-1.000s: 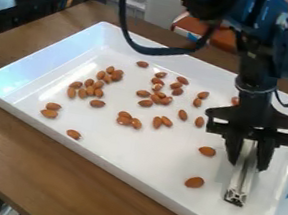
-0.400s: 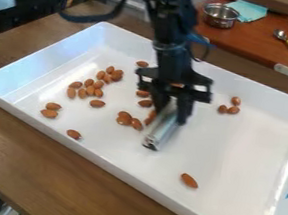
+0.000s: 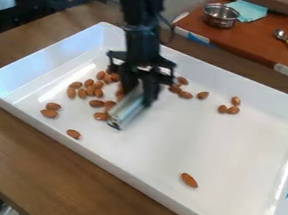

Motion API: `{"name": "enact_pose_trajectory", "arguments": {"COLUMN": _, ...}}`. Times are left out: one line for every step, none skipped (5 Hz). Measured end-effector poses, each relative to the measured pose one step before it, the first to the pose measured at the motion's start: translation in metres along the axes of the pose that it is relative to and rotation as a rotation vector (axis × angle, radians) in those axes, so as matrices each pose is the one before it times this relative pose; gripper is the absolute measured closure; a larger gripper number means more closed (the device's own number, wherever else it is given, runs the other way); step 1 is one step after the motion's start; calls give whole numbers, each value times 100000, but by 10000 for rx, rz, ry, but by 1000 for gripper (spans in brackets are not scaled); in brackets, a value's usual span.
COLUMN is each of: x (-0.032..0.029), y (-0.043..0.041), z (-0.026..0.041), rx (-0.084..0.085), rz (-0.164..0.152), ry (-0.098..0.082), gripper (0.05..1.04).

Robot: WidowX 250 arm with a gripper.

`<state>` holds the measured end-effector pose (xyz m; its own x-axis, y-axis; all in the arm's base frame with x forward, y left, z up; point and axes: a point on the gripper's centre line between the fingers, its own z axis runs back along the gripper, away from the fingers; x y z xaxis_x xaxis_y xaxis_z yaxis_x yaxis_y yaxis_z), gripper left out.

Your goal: Sweep into pile

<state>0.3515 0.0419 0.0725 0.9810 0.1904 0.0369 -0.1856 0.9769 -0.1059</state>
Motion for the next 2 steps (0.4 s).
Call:
{"name": "enact_pose_trajectory", "arguments": {"x": -68, "y": 3805, "z": 353, "rx": 304, "rz": -43, "ry": 349, "gripper": 695}}
{"name": "enact_pose_trajectory", "arguments": {"x": 15, "y": 3497, "z": 242, "rx": 192, "rz": 4, "ry": 283, "gripper": 695}}
